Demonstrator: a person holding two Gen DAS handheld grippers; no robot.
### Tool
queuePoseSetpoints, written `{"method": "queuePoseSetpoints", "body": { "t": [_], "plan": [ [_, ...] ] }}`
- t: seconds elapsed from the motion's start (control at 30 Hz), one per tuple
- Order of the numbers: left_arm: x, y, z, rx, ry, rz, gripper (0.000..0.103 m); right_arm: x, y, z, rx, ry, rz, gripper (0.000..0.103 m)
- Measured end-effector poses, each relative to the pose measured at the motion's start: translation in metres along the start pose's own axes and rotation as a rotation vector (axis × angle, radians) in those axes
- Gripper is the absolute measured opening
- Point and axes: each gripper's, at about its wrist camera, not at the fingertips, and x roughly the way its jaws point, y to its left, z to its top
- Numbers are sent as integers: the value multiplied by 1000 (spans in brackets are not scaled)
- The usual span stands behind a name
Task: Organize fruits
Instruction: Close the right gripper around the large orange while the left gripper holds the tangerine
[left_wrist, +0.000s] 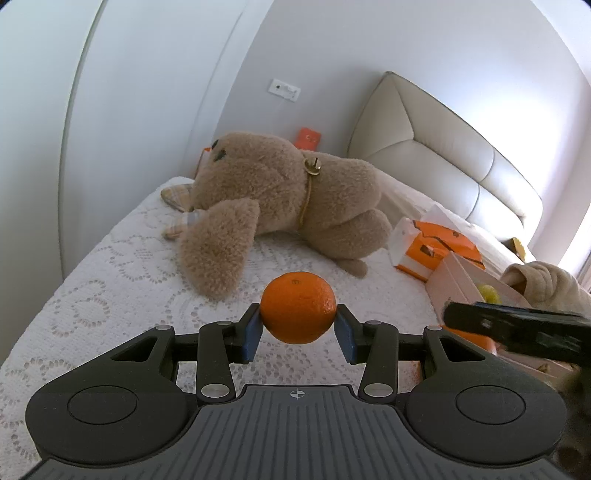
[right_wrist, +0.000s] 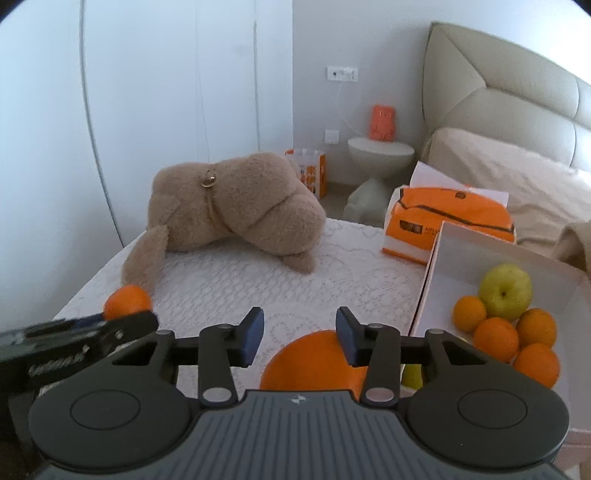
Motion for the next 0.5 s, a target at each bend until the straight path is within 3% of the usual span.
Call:
{"method": "queuePoseSetpoints", "body": {
  "t": [0.2,0.3,0.4,0.5],
  "plan": [
    [1,0,-1,1,2,4,47,-42,18,-17,-33,-22,175,43],
    [1,1,0,0,6,7,47,-53,30,-26,-88,-16,210,41],
    [2,1,0,-4,6,10,47,-57,39,-30,-161,-60,133,43],
    [1,2,0,-3,8,9,47,-55,45,-35,-235,-139,-39,64]
  ]
}}
